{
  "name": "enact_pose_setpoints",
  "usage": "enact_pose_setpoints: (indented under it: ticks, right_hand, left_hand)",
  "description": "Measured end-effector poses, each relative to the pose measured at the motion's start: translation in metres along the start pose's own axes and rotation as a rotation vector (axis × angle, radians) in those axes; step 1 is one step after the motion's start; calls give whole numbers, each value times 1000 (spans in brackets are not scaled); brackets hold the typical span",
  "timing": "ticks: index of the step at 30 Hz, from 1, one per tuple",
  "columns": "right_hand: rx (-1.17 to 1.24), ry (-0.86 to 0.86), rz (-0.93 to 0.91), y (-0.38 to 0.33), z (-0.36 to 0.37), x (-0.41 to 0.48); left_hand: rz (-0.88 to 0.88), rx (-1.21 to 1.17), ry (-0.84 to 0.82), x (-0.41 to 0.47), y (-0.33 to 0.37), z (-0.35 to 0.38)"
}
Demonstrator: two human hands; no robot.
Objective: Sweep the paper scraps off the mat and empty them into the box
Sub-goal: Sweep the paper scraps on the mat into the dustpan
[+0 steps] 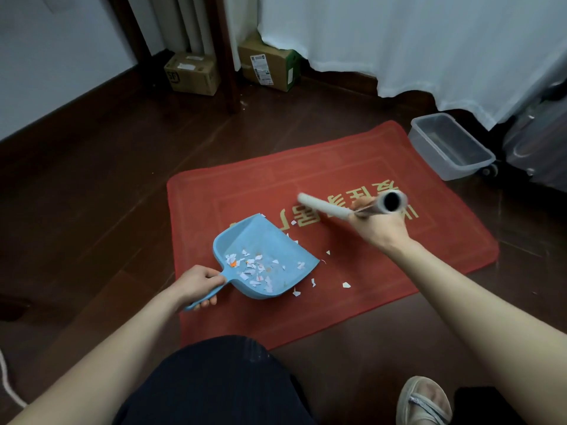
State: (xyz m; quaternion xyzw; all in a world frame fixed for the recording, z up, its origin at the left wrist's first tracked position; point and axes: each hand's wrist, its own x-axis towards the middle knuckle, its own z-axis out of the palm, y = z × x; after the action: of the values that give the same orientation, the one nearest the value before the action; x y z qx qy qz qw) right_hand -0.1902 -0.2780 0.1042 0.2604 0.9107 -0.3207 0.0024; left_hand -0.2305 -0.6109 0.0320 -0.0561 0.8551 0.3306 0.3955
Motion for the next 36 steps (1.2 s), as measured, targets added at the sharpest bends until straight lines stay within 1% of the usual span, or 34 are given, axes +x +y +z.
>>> enact_pose_setpoints:
  ticks: [1,3,5,7,8,10,11,14,15,17,19,20,22,23,25,27,29,32,33,34,36]
  right_hand:
    - [-74,-48,-31,0,4,-3]
    - [-90,-200,-103,1,13,-9]
    - [65,-297,-108,-1,12,-16]
    - [231,-233,-88,0,6,-14]
    - [242,-178,-111,1,3,-12]
    - [117,-68,-167,6,0,-3]
    - [67,-18,-158,9,1,1]
    - [92,64,-67,12,13,5]
    - [95,33,-90,13,20,5]
    - [12,-198,-224,5,30,0]
    - [70,-348,-244,-3,24,-3]
    - [148,-354,-235,-5,19,-2]
    - [281,-258,-176,-7,7,2]
    - [282,-195,-168,-6,4,4]
    - [153,-60,-165,-4,6,9]
    - [97,4,-78,-2,19,9]
    - [76,-42,-41,2,42,4]
    - [0,-289,-185,-3,62,-24]
    - [50,-346,-202,-7,60,-30]
    - [165,-371,-177,-12,54,-34]
    - [395,-314,-89,-19,36,-41]
  left_hand:
    - [-3,11,4,1,1,1]
    - [-4,20,9,2,2,2]
    - [-3,11,6,4,3,3]
    - [-4,-1,1,3,2,2]
    - [-3,-1,-1,2,1,1]
    - [-2,12,-10,-2,-2,-2]
    - [-2,22,-16,-3,-4,-2]
    - [-15,14,-22,-5,-7,2]
    - [-24,-3,-20,-4,-7,3]
    - [-35,-24,-20,-4,-8,6]
    - [-35,-20,-26,-3,-9,6]
    - [-33,-22,-27,-3,-9,5]
    - [-22,-26,-21,-4,-11,2]
    - [-14,-19,-16,-6,-11,0]
    - [-11,8,-9,-10,-16,-7]
    - [-18,45,-20,-17,-26,-16]
    - [-31,79,-30,-22,-37,-22]
    - [-24,129,-24,-21,-44,-24]
    - [-16,139,-21,-20,-45,-24]
    - [-8,144,-16,-20,-44,-23]
    - [8,137,-6,-22,-45,-23]
